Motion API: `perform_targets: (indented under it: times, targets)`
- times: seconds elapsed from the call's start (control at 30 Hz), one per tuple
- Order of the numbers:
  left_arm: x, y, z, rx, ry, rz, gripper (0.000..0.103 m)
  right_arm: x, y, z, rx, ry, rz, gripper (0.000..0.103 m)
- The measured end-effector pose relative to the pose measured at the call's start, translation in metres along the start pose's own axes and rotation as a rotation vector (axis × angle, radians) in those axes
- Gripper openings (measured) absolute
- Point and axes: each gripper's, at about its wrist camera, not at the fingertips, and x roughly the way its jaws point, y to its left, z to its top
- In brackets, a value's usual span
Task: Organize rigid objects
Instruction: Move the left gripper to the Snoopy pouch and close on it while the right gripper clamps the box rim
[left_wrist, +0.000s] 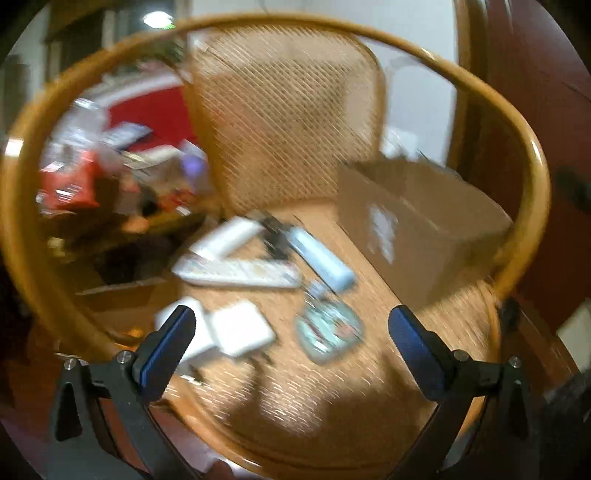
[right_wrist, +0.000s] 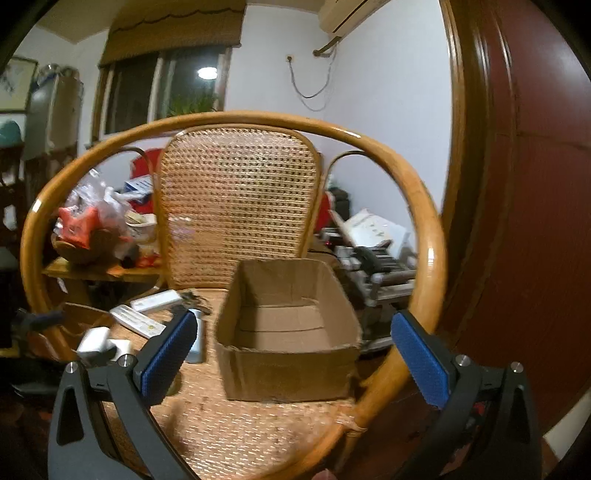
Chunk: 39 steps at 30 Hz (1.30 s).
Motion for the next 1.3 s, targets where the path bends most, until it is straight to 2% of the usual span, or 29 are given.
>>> perform_targets:
  times: [0.03,0.07,0.13,0.23,0.27,0.33,0.43,0.53,0.67,0.83,0.87,0.93,1.0,1.03,1.1,1.17,1.23,1.3]
  targets:
    - [0.006,-0.003,-0.002,0.006,0.024,-0.064,0.103,0.002,-0.002,0.001,0.014,0.003,0.005,0.103]
    - [0.01,-0.006,-0.002,0.011,0.035,-0.083,0.103,0.006,-0.004,0.003,0.017,0.021,0.001,0.103]
    - [0.022,-0.016,-0.002,0.062,0.06,-0.047,0.103,0.023,-0.003,0.007,-0.03,0.09,-0.034,0.103]
    - [0.036,-0.027,0.001,0.113,0.081,-0.028,0.103,0.043,-0.006,0.019,-0.039,0.132,0.021,0.103]
    - [0.042,-0.029,0.003,0.117,0.089,-0.02,0.103,0.054,-0.006,0.026,-0.054,0.151,0.048,0.103]
    - [0.048,-0.033,0.005,0.118,0.1,-0.014,0.103,0.073,-0.005,0.03,-0.087,0.184,0.045,0.103]
    - [0.063,-0.035,0.008,0.114,0.121,-0.015,0.103,0.111,-0.005,0.03,-0.121,0.281,0.015,0.103]
    - [0.079,-0.039,0.009,0.127,0.141,0.006,0.103,0.147,-0.013,0.029,-0.11,0.371,0.029,0.103]
    - [0.096,-0.041,0.008,0.118,0.181,-0.005,0.103,0.176,-0.018,0.024,-0.148,0.432,-0.014,0.103]
    - [0.116,-0.044,0.007,0.121,0.219,-0.009,0.103,0.215,-0.041,0.013,-0.115,0.532,-0.039,0.102]
    - [0.118,-0.043,0.007,0.118,0.227,-0.011,0.103,0.221,-0.046,0.011,-0.106,0.553,-0.039,0.094]
    - [0.12,-0.042,0.009,0.108,0.23,-0.018,0.103,0.234,-0.052,0.003,-0.101,0.611,-0.042,0.085]
    - [0.122,-0.041,0.01,0.108,0.238,-0.015,0.103,0.242,-0.055,-0.001,-0.106,0.651,-0.05,0.066]
    - [0.125,-0.04,0.009,0.107,0.25,-0.014,0.103,0.244,-0.056,-0.003,-0.104,0.67,-0.048,0.053]
    - [0.127,-0.039,0.009,0.097,0.263,-0.032,0.103,0.245,-0.057,-0.004,-0.116,0.68,-0.068,0.046]
    - [0.128,-0.04,0.009,0.102,0.27,-0.047,0.103,0.245,-0.056,-0.004,-0.109,0.692,-0.06,0.014]
    - [0.129,-0.041,0.007,0.103,0.288,-0.061,0.1,0.243,-0.058,-0.005,-0.078,0.712,-0.004,0.01]
    - [0.128,-0.037,0.005,0.083,0.289,-0.08,0.095,0.241,-0.056,-0.005,-0.086,0.713,-0.001,0.009]
